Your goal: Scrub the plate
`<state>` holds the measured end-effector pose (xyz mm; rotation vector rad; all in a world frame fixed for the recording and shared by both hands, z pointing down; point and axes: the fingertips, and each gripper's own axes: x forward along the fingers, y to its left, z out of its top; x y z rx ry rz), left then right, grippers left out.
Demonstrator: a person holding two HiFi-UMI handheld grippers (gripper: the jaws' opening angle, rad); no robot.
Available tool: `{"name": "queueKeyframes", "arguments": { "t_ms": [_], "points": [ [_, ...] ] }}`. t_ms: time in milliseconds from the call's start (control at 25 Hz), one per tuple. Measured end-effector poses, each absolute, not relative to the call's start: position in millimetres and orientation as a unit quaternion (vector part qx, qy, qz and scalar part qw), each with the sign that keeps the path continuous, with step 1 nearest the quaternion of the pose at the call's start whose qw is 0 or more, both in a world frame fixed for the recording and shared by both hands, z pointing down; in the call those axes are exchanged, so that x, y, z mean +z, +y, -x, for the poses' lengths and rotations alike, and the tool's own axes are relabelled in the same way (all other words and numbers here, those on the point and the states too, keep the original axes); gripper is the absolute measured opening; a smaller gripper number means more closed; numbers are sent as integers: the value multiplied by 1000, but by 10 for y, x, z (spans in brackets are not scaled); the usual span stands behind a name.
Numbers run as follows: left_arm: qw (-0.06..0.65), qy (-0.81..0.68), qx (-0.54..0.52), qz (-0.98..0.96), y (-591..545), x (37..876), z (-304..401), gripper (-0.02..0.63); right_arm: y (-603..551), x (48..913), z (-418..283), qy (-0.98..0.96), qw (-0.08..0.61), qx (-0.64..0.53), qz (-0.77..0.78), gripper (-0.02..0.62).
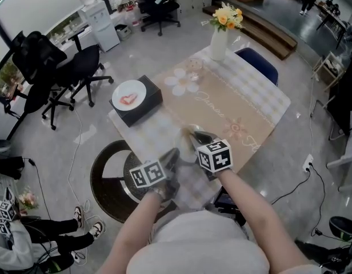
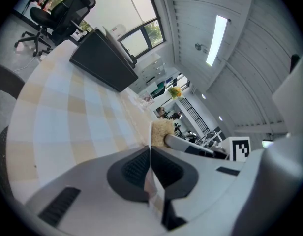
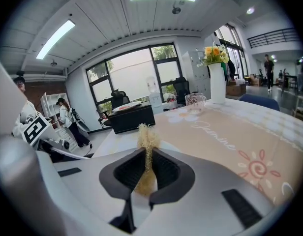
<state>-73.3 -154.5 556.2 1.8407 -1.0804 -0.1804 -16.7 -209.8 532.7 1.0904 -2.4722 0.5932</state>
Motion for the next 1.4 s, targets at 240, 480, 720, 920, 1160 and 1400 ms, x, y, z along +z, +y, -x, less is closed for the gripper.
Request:
{"name": "queueKeyframes", "arguments": {
  "t_ms": [240, 480, 720, 920, 1160, 1400],
  "points": [
    [479, -442, -74, -755, -1550, 5556, 723, 17, -2157, 5360, 32, -864, 195, 214, -412, 41],
    [476, -441, -74, -757, -1555, 5571, 729, 17, -2207, 5434, -138, -849, 203, 218, -437, 41],
    [475, -440, -75, -759, -1544, 5557, 731, 17, -2240, 5458, -285, -836, 208, 218, -458, 41],
    [475, -439, -76, -759, -1542, 5558, 721, 17, -2273, 5470, -428, -823, 208, 221, -479, 41],
    [476, -437, -76, -759, -1543, 5559, 724, 17, -2290, 5482, -584, -807, 220, 214, -504, 41],
    [476, -435, -76, -760, -1541, 5564, 724, 17, -2275, 5218, -544, -828, 159, 215, -493, 41]
  ]
}}
